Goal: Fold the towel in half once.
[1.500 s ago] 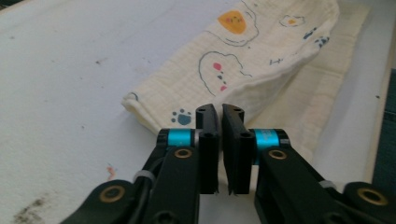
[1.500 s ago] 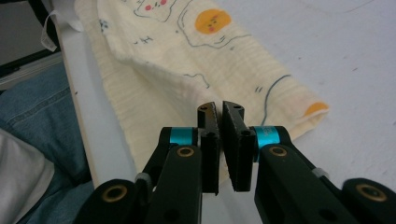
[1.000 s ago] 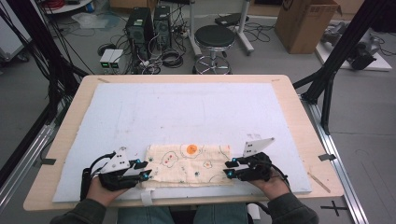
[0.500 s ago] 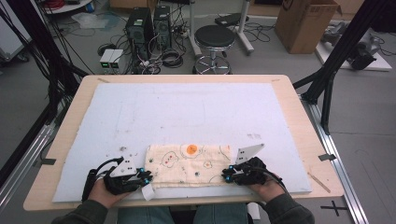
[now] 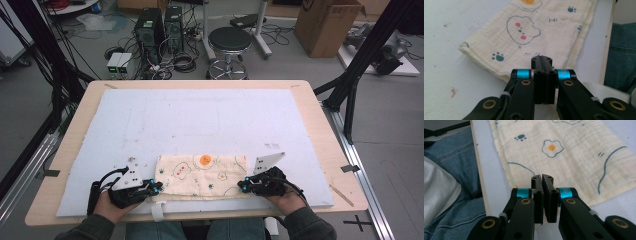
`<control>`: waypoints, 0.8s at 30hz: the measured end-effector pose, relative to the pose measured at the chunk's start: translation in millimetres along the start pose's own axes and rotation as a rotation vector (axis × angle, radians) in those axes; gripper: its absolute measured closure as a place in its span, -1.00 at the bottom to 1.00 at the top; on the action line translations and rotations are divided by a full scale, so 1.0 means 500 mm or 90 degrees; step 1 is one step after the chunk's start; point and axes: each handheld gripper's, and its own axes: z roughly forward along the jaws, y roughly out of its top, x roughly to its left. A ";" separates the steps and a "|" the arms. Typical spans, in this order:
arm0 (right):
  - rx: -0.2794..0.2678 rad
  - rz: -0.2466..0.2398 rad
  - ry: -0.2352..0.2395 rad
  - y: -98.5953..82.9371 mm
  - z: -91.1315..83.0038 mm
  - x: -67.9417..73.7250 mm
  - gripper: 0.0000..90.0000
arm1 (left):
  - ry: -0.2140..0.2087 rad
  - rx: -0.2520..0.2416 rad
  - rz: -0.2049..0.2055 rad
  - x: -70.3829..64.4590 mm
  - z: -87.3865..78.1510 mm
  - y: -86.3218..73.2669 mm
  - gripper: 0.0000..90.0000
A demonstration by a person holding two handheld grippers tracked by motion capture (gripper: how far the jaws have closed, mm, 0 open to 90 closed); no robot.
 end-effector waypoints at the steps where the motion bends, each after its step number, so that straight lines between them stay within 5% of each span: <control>1: -0.001 0.003 0.001 0.001 -0.001 0.001 0.95 | -0.001 -0.003 -0.001 -0.001 -0.002 0.001 0.98; 10: -0.011 0.001 -0.001 0.002 -0.011 0.004 0.94 | -0.007 -0.009 0.004 -0.003 -0.009 0.002 0.96; 13: -0.008 0.001 0.004 0.000 -0.005 0.007 0.66 | -0.014 -0.005 -0.007 -0.005 -0.006 0.002 0.64; 18: -0.031 -0.017 0.041 0.002 -0.007 0.018 0.59 | -0.041 0.010 0.003 -0.009 -0.002 -0.003 0.67; 24: 0.009 -0.040 0.040 -0.004 0.015 0.020 0.57 | -0.062 0.053 0.009 -0.010 0.017 -0.011 0.60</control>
